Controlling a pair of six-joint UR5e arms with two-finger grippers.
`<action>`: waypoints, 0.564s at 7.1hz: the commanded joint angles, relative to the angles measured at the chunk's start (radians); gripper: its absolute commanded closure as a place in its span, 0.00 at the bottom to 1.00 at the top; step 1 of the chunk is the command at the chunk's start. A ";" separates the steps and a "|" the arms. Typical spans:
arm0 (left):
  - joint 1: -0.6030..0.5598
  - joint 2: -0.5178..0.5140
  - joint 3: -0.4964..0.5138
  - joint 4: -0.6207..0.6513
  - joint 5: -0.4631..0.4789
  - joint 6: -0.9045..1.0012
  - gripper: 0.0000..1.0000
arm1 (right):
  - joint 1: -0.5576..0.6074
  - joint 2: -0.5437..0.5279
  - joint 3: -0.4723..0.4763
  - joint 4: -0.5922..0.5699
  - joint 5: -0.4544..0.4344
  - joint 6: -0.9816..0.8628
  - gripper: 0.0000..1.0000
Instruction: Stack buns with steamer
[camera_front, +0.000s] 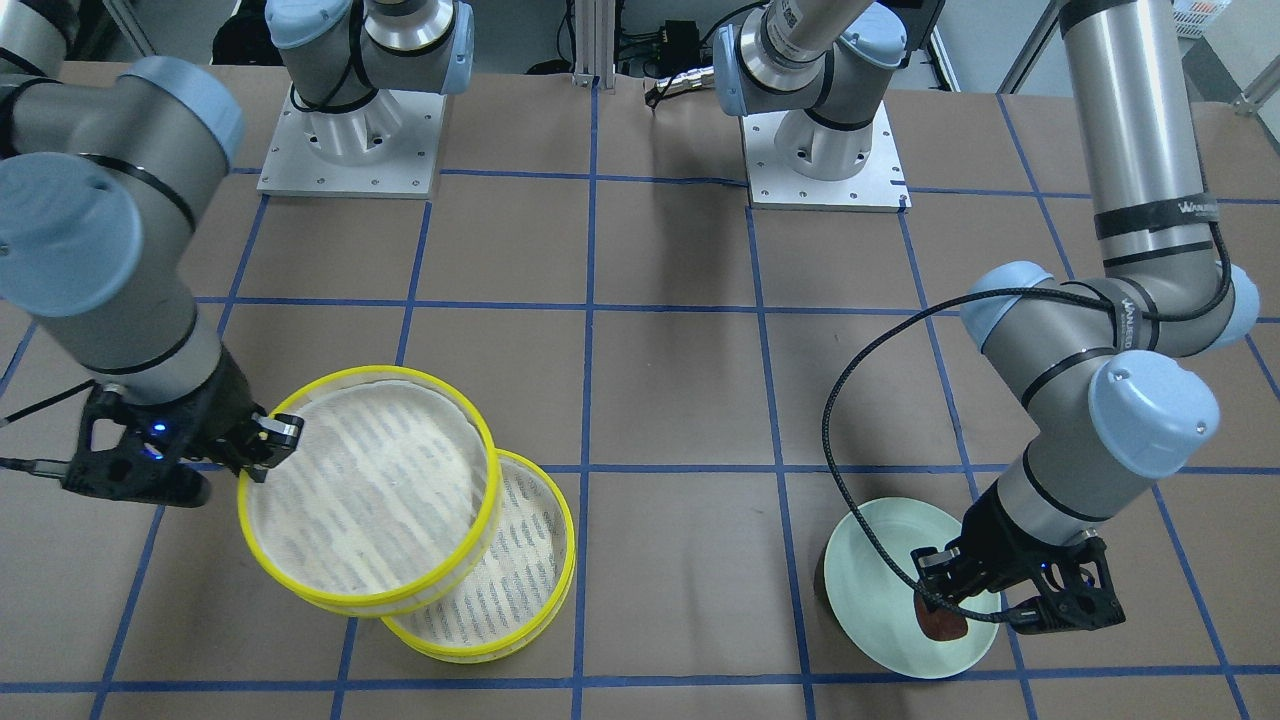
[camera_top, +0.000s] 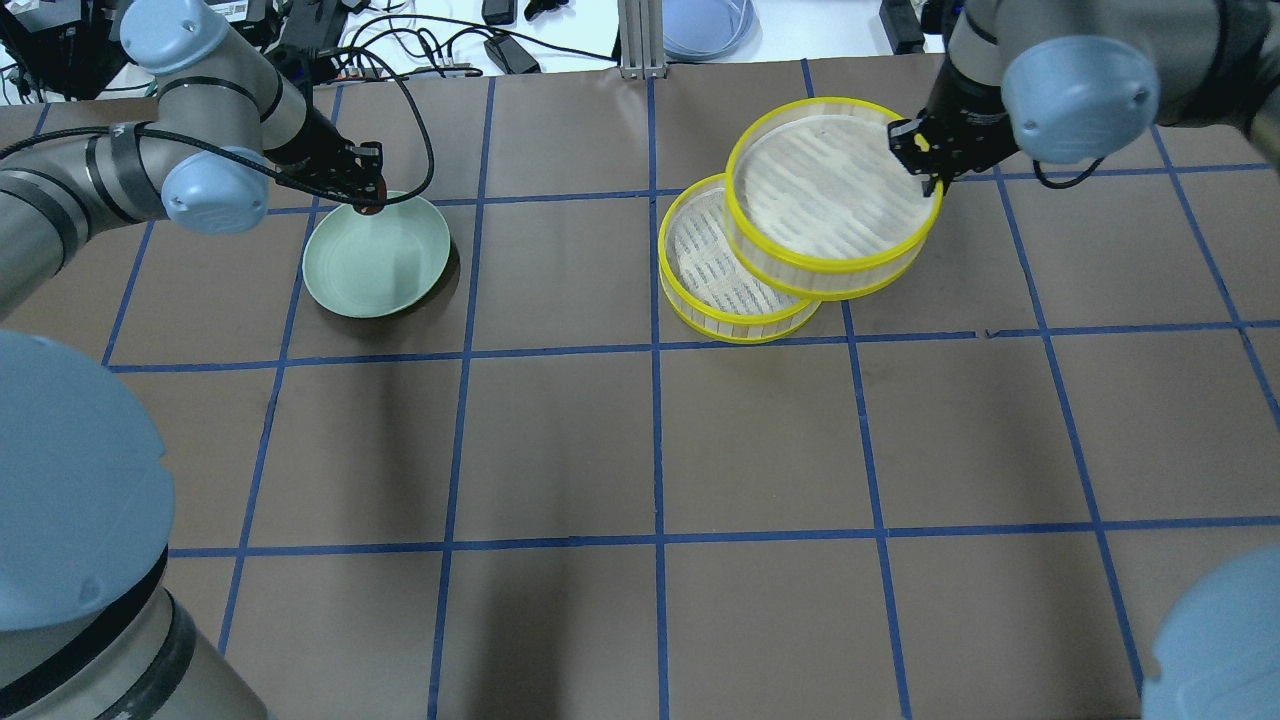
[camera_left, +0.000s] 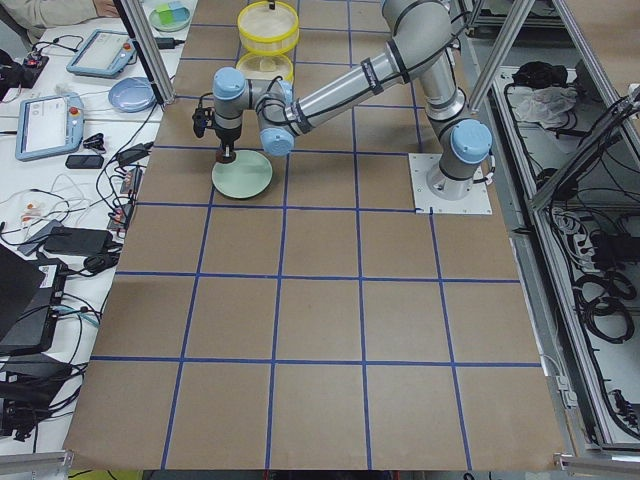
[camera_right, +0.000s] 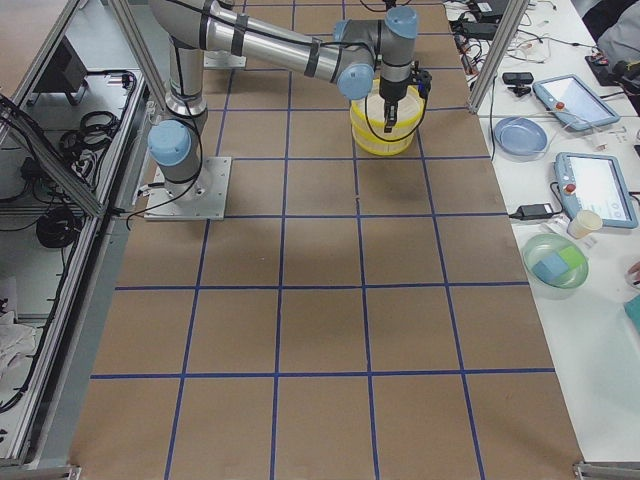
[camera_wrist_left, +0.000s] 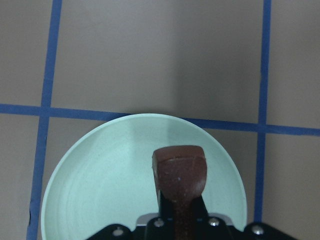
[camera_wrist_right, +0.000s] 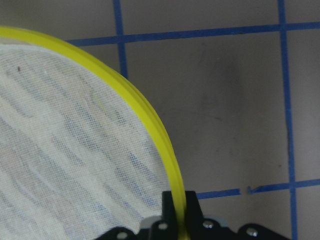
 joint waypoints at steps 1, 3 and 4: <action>-0.016 0.077 -0.001 -0.089 -0.010 -0.094 1.00 | 0.079 0.046 0.003 -0.063 0.003 0.100 1.00; -0.055 0.122 -0.002 -0.115 -0.015 -0.222 1.00 | 0.084 0.089 0.069 -0.165 0.004 0.137 1.00; -0.075 0.134 -0.002 -0.115 -0.015 -0.285 1.00 | 0.084 0.090 0.091 -0.199 0.004 0.136 1.00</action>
